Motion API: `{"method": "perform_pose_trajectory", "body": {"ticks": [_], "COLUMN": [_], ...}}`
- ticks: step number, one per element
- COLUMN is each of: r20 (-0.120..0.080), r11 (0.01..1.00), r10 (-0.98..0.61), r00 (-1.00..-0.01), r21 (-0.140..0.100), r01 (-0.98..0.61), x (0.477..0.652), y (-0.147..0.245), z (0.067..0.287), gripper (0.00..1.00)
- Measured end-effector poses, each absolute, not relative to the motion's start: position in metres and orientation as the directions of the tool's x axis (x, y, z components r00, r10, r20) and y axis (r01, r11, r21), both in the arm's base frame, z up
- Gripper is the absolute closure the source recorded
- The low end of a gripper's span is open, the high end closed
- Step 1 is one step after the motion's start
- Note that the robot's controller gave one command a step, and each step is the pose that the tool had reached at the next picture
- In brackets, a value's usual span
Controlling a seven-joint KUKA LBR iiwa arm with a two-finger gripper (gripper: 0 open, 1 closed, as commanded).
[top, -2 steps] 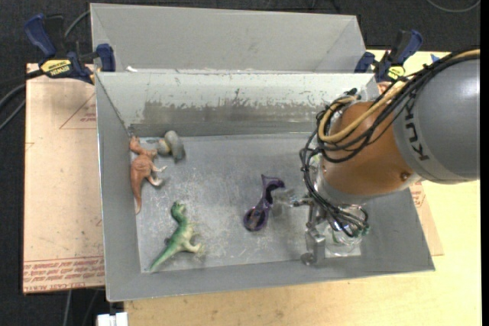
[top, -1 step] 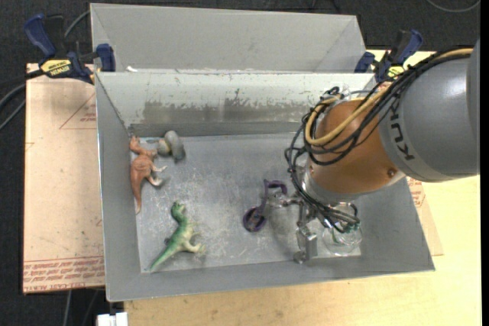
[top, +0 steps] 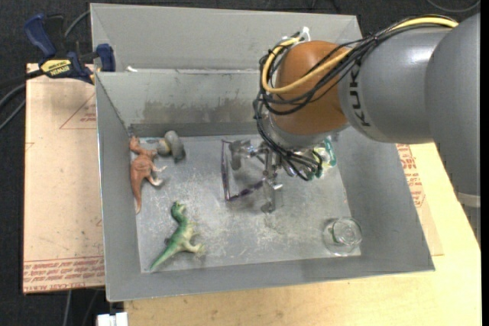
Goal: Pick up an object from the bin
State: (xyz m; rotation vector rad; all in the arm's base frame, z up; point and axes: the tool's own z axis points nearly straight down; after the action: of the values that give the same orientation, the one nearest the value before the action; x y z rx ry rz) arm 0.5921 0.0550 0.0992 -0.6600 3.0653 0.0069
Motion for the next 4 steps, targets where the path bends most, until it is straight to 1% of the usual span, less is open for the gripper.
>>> {"method": "perform_pose_trajectory", "body": {"ticks": [1, 2, 3, 4], "r20": [-0.006, -0.006, -0.006, -0.006], "r11": [0.916, 0.915, 0.915, 0.915], "r10": [-0.402, -0.402, -0.402, -0.402], "r00": [-0.916, -0.915, -0.915, -0.915], "r21": [0.002, 0.001, 0.001, 0.001], "r01": [-0.402, -0.402, -0.402, -0.402], "x": [0.5773, 0.5774, 0.5774, 0.5774], "y": [0.0581, 0.0582, 0.0583, 0.0583], "z": [0.1168, 0.1166, 0.1166, 0.1166], "gripper": [1.0, 0.0, 1.0, 1.0]}}
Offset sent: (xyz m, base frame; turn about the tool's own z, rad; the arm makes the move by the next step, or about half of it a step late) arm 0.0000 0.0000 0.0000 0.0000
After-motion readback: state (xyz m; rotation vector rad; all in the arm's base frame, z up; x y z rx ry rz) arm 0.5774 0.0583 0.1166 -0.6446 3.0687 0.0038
